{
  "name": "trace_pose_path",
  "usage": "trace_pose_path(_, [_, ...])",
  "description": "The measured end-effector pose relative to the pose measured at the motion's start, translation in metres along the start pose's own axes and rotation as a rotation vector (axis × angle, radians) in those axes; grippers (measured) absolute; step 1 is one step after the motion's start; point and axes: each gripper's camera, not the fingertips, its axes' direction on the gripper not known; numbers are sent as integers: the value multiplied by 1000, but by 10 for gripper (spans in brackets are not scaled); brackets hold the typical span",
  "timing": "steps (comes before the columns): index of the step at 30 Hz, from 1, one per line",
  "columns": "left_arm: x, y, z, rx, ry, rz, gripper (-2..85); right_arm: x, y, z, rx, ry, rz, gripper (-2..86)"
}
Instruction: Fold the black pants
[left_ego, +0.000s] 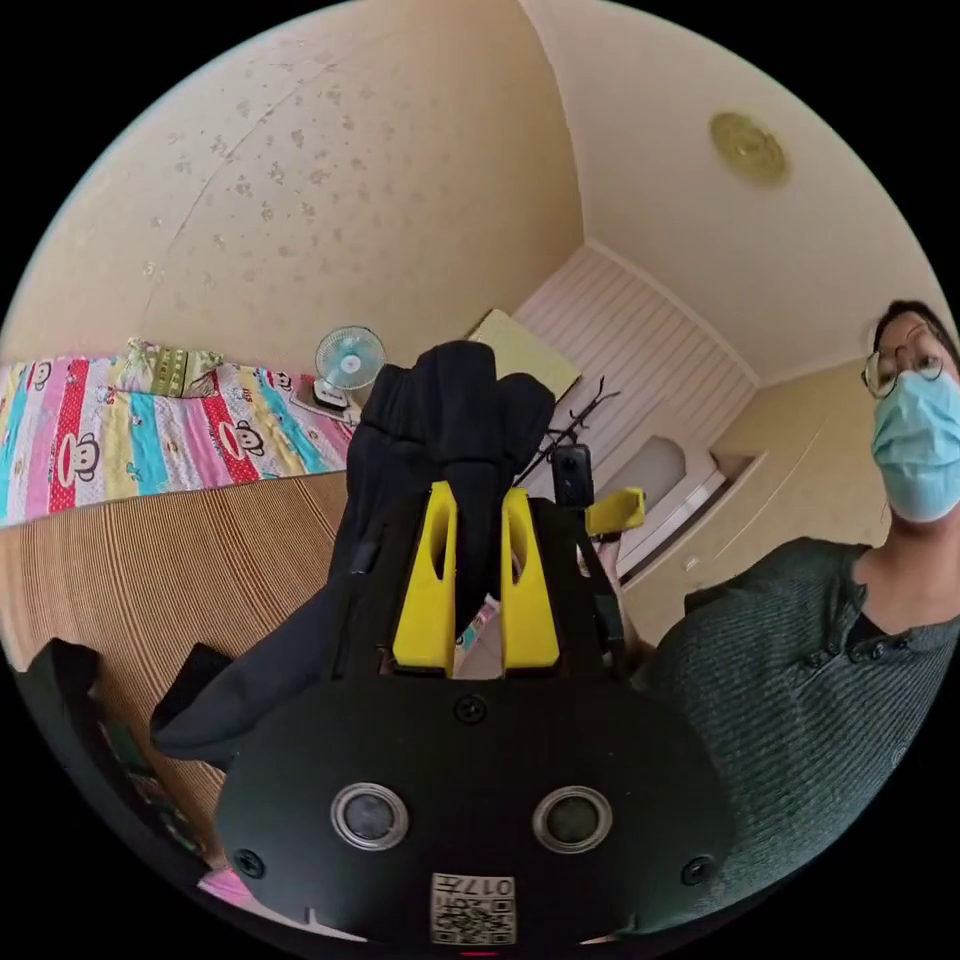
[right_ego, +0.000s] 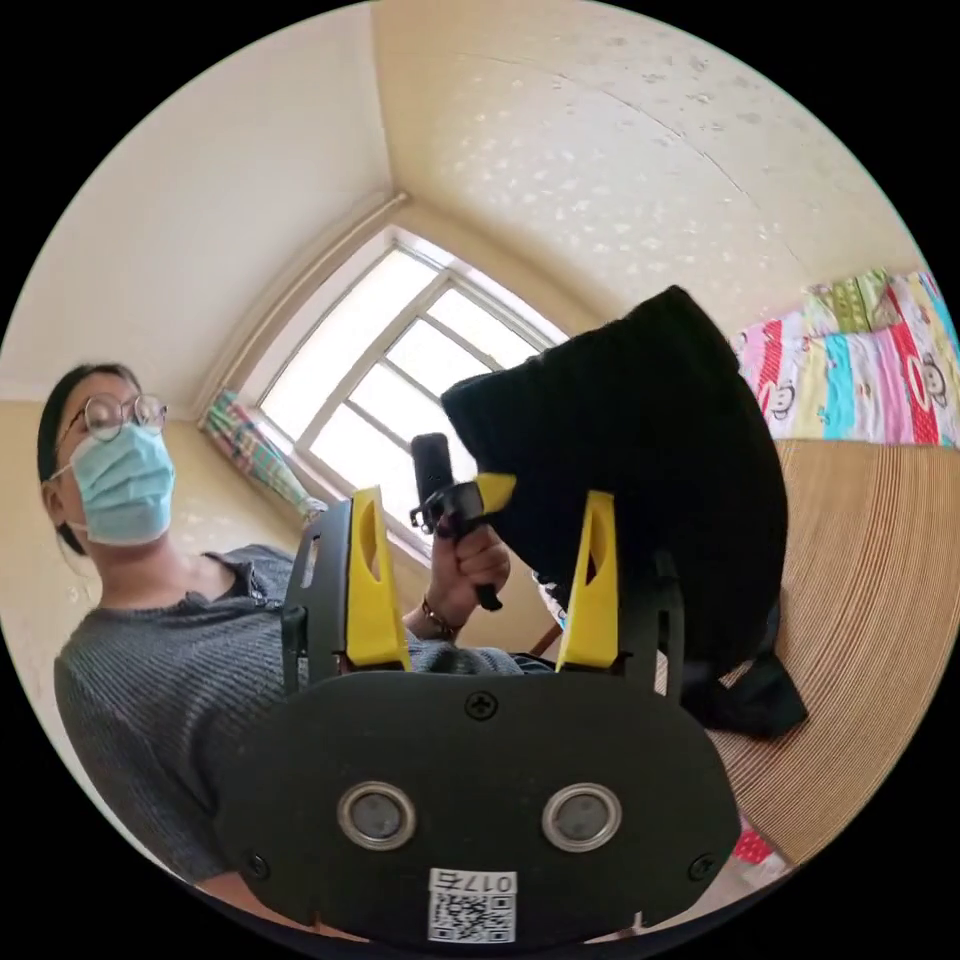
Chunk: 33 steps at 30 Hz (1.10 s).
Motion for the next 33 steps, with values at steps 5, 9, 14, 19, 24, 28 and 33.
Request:
trace_pose_path(5, [50,6,60,-133,-285,200,66,8,22,11,-33,91,108,248])
trace_pose_path(9, [78,14,101,-193,-389,312,66,7,39,7,-29,215,136,204])
trace_pose_path(14, [40,7,95,-96,-48,137,66,15,56,-32,-56,27,7,52])
trace_pose_path(19, [9,-3,107,-56,222,11,65,14,62,-64,-28,-55,-41,30])
trace_pose_path(24, [19,-3,127,-24,202,24,65,6,59,-76,-40,-57,-18,84])
trace_pose_path(28, [35,2,142,-64,68,67,65,13,77,-87,81,-246,50,198])
trace_pose_path(33, [73,16,177,-158,-212,193,65,-5,83,-86,72,-25,86,222])
